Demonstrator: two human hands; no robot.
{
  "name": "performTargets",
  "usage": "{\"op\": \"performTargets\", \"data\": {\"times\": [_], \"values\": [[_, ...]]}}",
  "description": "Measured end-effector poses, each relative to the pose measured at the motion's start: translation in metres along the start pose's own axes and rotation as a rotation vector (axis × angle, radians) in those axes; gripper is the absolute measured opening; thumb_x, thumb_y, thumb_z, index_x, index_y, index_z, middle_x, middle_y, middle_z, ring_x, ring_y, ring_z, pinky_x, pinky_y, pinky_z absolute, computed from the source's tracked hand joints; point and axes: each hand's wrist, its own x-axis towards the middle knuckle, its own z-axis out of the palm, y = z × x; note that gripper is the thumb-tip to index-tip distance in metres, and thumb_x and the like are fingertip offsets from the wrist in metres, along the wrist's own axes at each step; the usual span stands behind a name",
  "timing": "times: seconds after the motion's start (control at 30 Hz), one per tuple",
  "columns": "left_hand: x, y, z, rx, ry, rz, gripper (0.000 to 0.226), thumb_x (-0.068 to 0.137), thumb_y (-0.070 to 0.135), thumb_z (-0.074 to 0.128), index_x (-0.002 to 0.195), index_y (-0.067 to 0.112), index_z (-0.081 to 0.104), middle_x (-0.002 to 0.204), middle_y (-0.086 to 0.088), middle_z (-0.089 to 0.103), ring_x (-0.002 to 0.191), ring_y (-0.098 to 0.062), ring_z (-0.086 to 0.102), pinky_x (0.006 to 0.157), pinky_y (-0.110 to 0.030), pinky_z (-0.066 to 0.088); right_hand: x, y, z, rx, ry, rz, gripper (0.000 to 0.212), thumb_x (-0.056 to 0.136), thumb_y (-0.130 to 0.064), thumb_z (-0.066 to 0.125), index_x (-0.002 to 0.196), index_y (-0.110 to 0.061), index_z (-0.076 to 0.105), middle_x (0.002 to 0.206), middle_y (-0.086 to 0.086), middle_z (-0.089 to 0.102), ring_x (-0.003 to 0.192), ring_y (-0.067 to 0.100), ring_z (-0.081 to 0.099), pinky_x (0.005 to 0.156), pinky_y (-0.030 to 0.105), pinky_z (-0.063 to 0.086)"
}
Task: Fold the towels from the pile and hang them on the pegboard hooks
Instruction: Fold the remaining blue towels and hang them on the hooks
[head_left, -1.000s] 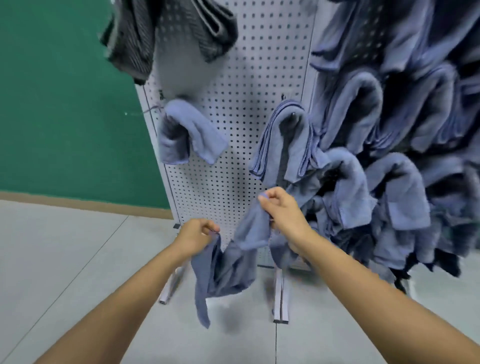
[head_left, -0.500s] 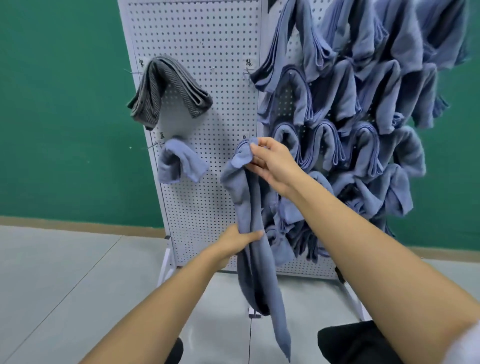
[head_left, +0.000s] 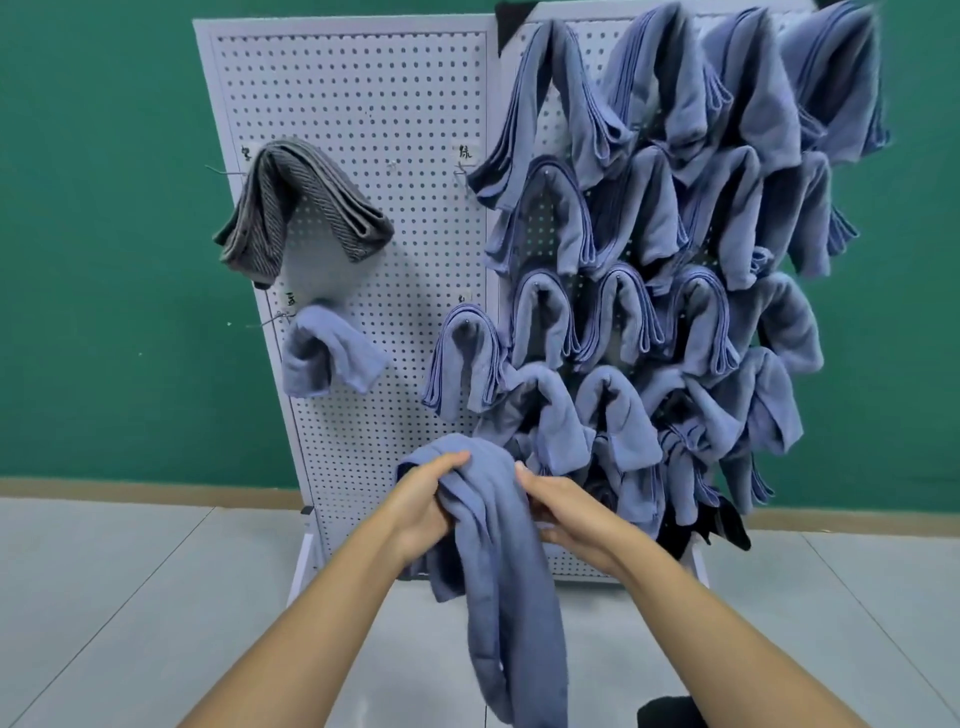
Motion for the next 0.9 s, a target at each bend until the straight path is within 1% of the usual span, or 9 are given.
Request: {"op": "performTargets", "data": {"times": [0.13,0.2,0.3,0.37,0.47,0.6,0.7,0.8,0.9], "values": [[-0.002,-0.003,-0.007,0.247,-0.035,-0.002,0.024,0.085,0.000,0.062,0.108,-0.007,0.060,0.106,-0.025,0.068,0.105,-0.032,0.065,0.093,-0.038,0.050,0.002,-0.005,0.005,0.000,-0.045,-0.090,0.031,0.092,-0.040,0.059,0.100,-0.010,0.066,0.085,0.001,0.065,0.084,0.015,0.057,0.085,0.033,0.043],[-0.002,-0.002,-0.012,0.360,-0.045,0.040,0.020,0.084,-0.001,0.065,0.104,-0.003,0.063,0.106,-0.022,0.069,0.104,-0.027,0.066,0.091,-0.034,0.051,0.003,-0.001,0.008,-0.020,-0.081,-0.106,0.021,0.096,-0.032,0.055,0.101,-0.015,0.067,0.088,-0.004,0.071,0.090,0.015,0.064,0.089,0.031,0.048],[-0.001,-0.002,-0.018,0.476,-0.004,0.072,0.020,0.086,0.016,0.068,0.100,0.002,0.064,0.092,-0.012,0.072,0.088,-0.020,0.067,0.077,-0.028,0.054,0.009,-0.001,0.012,0.063,-0.004,-0.137,0.024,0.098,-0.032,0.052,0.108,-0.015,0.067,0.107,0.008,0.072,0.105,0.025,0.064,0.091,0.041,0.048],[0.000,-0.005,-0.022,0.486,0.072,0.027,0.022,0.087,0.027,0.068,0.090,0.006,0.063,0.076,-0.006,0.067,0.073,-0.018,0.062,0.070,-0.028,0.055,0.012,-0.002,0.010,0.163,0.139,-0.145,0.027,0.097,-0.031,0.053,0.105,-0.008,0.065,0.105,0.010,0.071,0.103,0.024,0.064,0.093,0.042,0.049],[0.000,-0.011,-0.023,0.533,0.120,-0.006,0.030,0.087,0.038,0.065,0.089,0.008,0.065,0.078,-0.006,0.063,0.066,-0.017,0.060,0.065,-0.026,0.055,0.013,0.001,0.008,0.222,0.240,-0.189,0.027,0.095,-0.031,0.057,0.090,-0.004,0.056,0.094,0.012,0.064,0.095,0.024,0.061,0.089,0.039,0.048],[-0.003,-0.021,-0.016,0.654,0.020,-0.047,0.049,0.083,0.060,0.059,0.106,0.018,0.068,0.101,0.005,0.072,0.097,-0.013,0.064,0.092,-0.036,0.044,0.007,0.005,0.012,0.282,0.320,-0.212,0.016,0.095,-0.019,0.058,0.081,-0.010,0.059,0.067,-0.001,0.064,0.065,0.010,0.060,0.064,0.023,0.049],[-0.004,-0.028,-0.011,0.747,-0.057,0.012,0.033,0.087,0.043,0.064,0.112,0.022,0.061,0.110,0.009,0.068,0.101,-0.003,0.060,0.083,-0.023,0.046,0.003,0.005,0.013,0.290,0.303,-0.205,0.022,0.094,-0.021,0.060,0.097,0.000,0.062,0.078,0.012,0.056,0.073,0.022,0.051,0.072,0.032,0.044],[0.006,-0.032,-0.015,0.731,0.013,0.120,0.018,0.088,0.024,0.066,0.098,0.010,0.062,0.097,-0.005,0.072,0.090,-0.016,0.067,0.084,-0.031,0.054,0.001,0.004,0.006,0.263,0.294,-0.189,0.023,0.096,-0.022,0.056,0.094,0.000,0.061,0.083,0.012,0.063,0.077,0.021,0.057,0.072,0.034,0.047],[0.008,-0.028,-0.018,0.781,0.109,0.237,0.019,0.083,0.023,0.072,0.079,0.008,0.060,0.075,-0.001,0.062,0.068,-0.012,0.055,0.063,-0.021,0.045,-0.001,0.002,-0.004,0.195,0.285,-0.183,0.021,0.099,-0.019,0.050,0.088,-0.005,0.061,0.074,0.003,0.069,0.066,0.009,0.065,0.069,0.028,0.056]]}}
